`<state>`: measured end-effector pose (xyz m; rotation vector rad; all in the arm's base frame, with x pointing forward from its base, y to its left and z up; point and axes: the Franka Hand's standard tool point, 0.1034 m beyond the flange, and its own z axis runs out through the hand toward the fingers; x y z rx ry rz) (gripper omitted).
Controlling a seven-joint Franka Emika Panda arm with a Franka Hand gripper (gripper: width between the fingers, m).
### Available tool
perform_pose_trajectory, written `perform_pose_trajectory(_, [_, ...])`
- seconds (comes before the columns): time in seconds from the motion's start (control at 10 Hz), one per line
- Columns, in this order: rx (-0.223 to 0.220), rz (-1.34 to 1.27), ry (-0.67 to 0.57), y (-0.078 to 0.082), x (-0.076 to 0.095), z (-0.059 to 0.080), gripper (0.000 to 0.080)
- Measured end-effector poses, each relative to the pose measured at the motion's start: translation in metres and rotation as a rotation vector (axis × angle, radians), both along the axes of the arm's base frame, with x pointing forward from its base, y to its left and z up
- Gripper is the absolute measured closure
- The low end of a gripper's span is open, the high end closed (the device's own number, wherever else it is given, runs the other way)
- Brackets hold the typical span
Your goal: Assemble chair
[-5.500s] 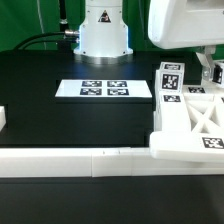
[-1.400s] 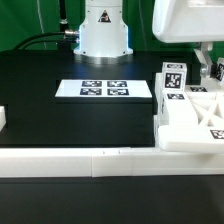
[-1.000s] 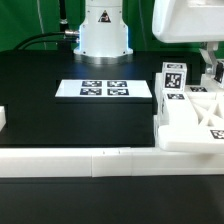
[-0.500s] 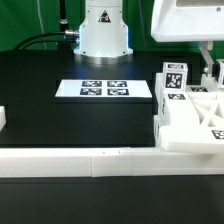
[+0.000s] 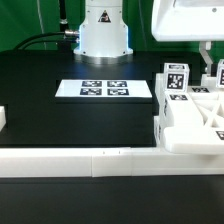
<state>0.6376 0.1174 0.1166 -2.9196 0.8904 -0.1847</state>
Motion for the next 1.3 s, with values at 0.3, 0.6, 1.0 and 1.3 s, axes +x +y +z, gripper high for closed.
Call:
perform_pose_trajectory(0.3, [0.088, -0.33, 0.005, 0.0027, -0.0025, 0.0, 0.0518])
perform_pose_trajectory(0.6, [0.151, -0.572, 0.023, 0.0038, -0.0019, 0.0003, 0.0518])
perform_pose_trajectory(1.0, [0.146, -0.536, 0.022, 0.0046, -0.0024, -0.0003, 0.0327])
perform_pose_trajectory(1.3, [0.116, -0.334, 0.007, 0.0061, -0.0028, -0.0005, 0.0163])
